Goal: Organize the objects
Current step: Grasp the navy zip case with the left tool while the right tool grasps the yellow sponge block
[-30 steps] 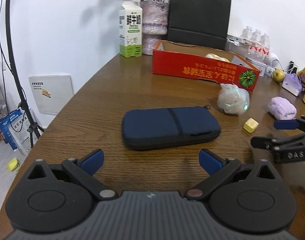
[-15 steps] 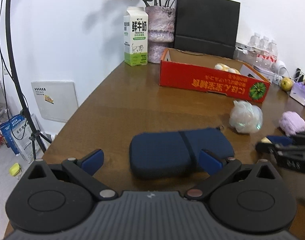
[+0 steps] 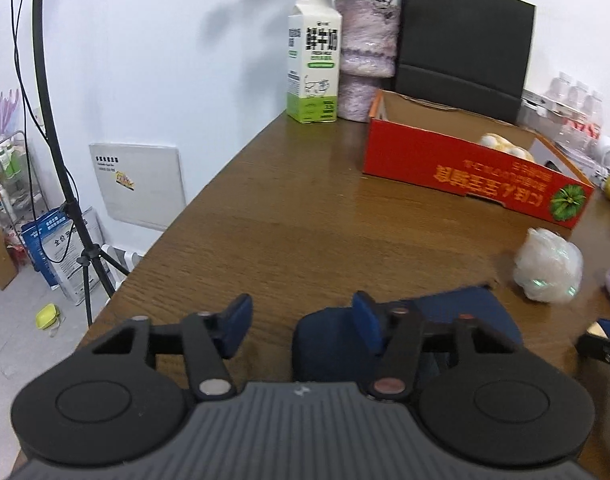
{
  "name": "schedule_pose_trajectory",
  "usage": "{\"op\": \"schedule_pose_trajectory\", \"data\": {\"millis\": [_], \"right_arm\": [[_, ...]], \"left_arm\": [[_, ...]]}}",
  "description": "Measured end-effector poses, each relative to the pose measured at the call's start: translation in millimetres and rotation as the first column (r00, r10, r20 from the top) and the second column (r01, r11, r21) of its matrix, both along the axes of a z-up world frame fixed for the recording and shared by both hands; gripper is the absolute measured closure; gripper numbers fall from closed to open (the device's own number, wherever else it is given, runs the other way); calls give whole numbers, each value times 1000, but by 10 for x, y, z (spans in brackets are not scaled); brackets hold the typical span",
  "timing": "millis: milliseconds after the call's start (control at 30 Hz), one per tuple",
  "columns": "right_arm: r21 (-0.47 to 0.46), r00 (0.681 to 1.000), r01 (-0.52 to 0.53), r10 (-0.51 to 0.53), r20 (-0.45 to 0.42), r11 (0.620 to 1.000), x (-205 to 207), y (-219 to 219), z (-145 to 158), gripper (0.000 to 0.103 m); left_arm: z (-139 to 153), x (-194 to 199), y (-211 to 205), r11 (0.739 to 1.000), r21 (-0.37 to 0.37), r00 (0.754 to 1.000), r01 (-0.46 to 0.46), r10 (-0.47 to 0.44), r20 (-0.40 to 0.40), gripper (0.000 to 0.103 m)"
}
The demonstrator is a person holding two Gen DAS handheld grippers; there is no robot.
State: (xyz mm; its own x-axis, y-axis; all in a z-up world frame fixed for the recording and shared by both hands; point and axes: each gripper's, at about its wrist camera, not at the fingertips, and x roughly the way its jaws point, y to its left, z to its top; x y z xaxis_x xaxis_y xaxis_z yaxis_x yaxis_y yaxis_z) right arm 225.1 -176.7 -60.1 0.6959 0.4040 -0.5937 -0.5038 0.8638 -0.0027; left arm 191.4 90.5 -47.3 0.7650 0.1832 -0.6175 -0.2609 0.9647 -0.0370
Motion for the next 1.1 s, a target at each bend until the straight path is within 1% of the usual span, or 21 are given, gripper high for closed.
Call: {"op": "schedule_pose_trajectory", "data": {"millis": [67,133,200,233,267,300,333,367,400,467,567,800,1033,1100], "right_arm": [[-3,1000,-5,5,3,1000,-14,15,0,74],[-1,1000,-8,8,2,1000,-17,11,-1,74],[2,1000,-11,11,1,1000,-21,7,-3,74],[2,1000,-13,13,0,1000,-23,6,-3,74],[2,1000,-15,15,1,1000,-31,7,-5,74],[3,1000,-16,16,1,1000,-37,4,-3,74],[4,1000,-18,18,2,1000,-42,1,-2,74],[6,1000,-19,19,2,1000,-47,-6,1,74],[7,1000,-19,19,3,1000,-52,-14,2,74],[9,1000,-16,16,1,1000,-63,-38,1,74],[18,1000,-5,6,-3,1000,-63,-94,3,74],[31,1000,10,-9,-15,999,-51,-220,-8,74],[29,1000,4,-3,-15,1000,-57,-221,-9,74],[28,1000,3,-3,-14,1000,-59,-217,-9,74]], "left_arm": [[4,-97,-50,1000,-6,1000,16,-16,-2,54],[16,-190,-116,999,-11,999,40,-40,-8,55],[36,-294,-205,996,-20,996,87,-88,-18,55],[52,-336,-249,993,-27,993,113,-113,-19,54],[70,-358,-277,991,-31,992,127,-127,-16,45],[94,-365,-304,990,-32,991,134,-134,-10,39],[123,-361,-317,991,-29,991,132,-132,3,27],[151,-343,-323,991,-29,992,128,-127,17,19],[181,-319,-338,991,-33,991,131,-130,26,16],[220,-249,-388,989,-33,989,144,-143,33,0],[210,-153,-507,986,-26,986,166,-166,20,0],[44,16,-745,976,-21,974,217,-218,-63,0],[-136,184,-800,977,-26,967,213,-214,-138,0],[-172,193,-823,978,-2,968,208,-207,-141,0]]}}
